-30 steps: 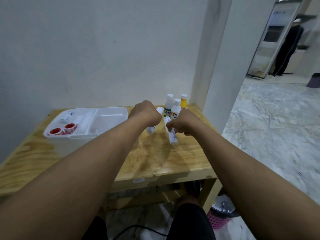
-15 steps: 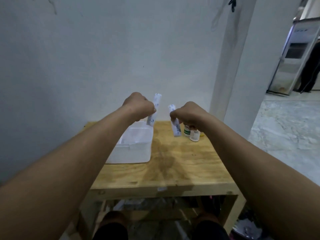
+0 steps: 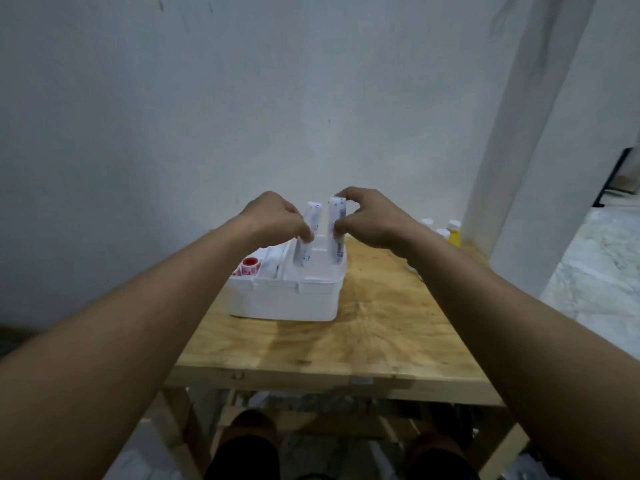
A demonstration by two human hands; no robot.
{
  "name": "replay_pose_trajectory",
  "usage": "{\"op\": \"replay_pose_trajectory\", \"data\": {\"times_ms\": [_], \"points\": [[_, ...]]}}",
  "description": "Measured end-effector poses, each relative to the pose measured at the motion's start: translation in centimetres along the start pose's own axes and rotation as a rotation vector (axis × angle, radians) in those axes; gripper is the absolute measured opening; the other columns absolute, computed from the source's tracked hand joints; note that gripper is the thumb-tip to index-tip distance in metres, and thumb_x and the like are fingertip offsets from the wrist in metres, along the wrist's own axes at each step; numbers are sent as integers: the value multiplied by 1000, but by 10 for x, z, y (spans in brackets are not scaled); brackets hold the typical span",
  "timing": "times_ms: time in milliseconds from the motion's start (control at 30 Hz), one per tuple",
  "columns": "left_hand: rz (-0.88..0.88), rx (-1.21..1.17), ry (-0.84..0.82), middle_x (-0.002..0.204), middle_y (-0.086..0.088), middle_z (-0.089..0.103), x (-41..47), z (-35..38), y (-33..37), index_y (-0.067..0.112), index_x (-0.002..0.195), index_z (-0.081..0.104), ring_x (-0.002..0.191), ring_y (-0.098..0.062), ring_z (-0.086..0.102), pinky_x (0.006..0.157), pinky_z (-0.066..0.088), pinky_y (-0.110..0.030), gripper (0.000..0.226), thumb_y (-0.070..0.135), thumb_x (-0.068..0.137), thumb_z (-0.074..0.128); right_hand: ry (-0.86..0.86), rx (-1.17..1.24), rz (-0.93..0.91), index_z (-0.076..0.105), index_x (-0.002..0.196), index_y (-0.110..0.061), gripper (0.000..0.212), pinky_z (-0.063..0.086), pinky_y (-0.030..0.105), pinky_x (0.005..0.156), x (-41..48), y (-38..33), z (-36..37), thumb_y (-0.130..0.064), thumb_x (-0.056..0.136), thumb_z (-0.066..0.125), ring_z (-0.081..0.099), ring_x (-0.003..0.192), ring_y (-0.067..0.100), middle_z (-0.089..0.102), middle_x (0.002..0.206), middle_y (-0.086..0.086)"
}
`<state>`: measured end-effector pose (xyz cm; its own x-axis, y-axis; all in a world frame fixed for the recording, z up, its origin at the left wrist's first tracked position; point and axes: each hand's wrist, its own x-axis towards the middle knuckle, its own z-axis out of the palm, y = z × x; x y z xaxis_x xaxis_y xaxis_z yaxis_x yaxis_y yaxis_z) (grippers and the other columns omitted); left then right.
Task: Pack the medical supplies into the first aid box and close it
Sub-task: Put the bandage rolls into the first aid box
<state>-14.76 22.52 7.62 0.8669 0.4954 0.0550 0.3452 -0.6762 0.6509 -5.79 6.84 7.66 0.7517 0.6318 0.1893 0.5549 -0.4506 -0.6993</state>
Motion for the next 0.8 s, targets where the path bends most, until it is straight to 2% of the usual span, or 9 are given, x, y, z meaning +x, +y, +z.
{"op": "replay_pose_trajectory", "data": {"times_ms": [67, 133, 233, 300, 400, 500, 600, 700, 800], "points": [[29, 36, -20, 108, -4, 70, 1, 1, -6, 20, 104, 76, 98, -25, 63, 82, 54, -34, 26, 22, 78, 80, -18, -49, -25, 64, 120, -16, 36, 53, 35, 77, 2, 3, 7, -9, 84, 65, 64, 93, 22, 67, 111, 5], [51, 72, -29, 111, -3, 68, 1, 3, -11, 23, 113, 73, 101, -25, 62, 81, 51, -31, 34, 18, 79, 77, -63, -74, -22, 66, 113, -17, 29, 50, 31, 70, 3, 6, 12, -12, 85, 63, 64, 91, 22, 68, 104, 6], [74, 123, -13, 112, -5, 69, 4, 7, -17, 21, 112, 74, 99, -27, 63, 88, 57, -38, 35, 19, 77, 76, -153, -140, -2, 70, 112, -15, 25, 44, 27, 64, 4, 8, 16, -17, 88, 66, 62, 89, 20, 67, 99, 4], [80, 158, -24, 109, -6, 71, 5, 9, -18, 18, 107, 76, 94, -26, 65, 87, 59, -43, 32, 23, 75, 78, -181, -187, 0, 74, 107, -11, 22, 44, 26, 61, 6, 10, 18, -18, 86, 70, 61, 82, 18, 69, 93, 3], [96, 201, -64, 99, -6, 73, 7, 10, -18, 17, 100, 77, 86, -23, 67, 83, 61, -44, 27, 26, 75, 79, -185, -227, -9, 73, 106, -13, 25, 50, 30, 68, 8, 13, 19, -18, 82, 73, 63, 88, 21, 69, 98, 4], [110, 216, -96, 108, -2, 70, 7, 10, -19, 21, 116, 70, 93, -24, 66, 83, 60, -40, 42, 24, 76, 80, -186, -256, -27, 68, 110, -19, 29, 50, 33, 73, 8, 16, 20, -19, 81, 73, 63, 95, 23, 65, 105, 3], [123, 229, -143, 116, -2, 63, 7, 10, -18, 28, 129, 61, 101, -27, 62, 82, 57, -37, 51, 20, 81, 76, -197, -292, -34, 71, 108, -16, 27, 55, 35, 75, 9, 18, 21, -21, 81, 74, 65, 93, 22, 69, 102, 3], [138, 283, -151, 117, -2, 65, 7, 10, -17, 25, 123, 66, 100, -26, 62, 83, 58, -36, 40, 26, 83, 72, -208, -323, -43, 76, 104, -13, 25, 55, 33, 74, 11, 19, 22, -21, 81, 73, 65, 89, 20, 71, 97, 3], [128, 324, -178, 109, -1, 69, 9, 12, -17, 23, 109, 72, 94, -23, 64, 78, 59, -35, 30, 31, 80, 76, -219, -334, -47, 76, 103, -12, 24, 55, 32, 75, 12, 21, 23, -21, 80, 75, 65, 88, 19, 71, 97, 2]]}}
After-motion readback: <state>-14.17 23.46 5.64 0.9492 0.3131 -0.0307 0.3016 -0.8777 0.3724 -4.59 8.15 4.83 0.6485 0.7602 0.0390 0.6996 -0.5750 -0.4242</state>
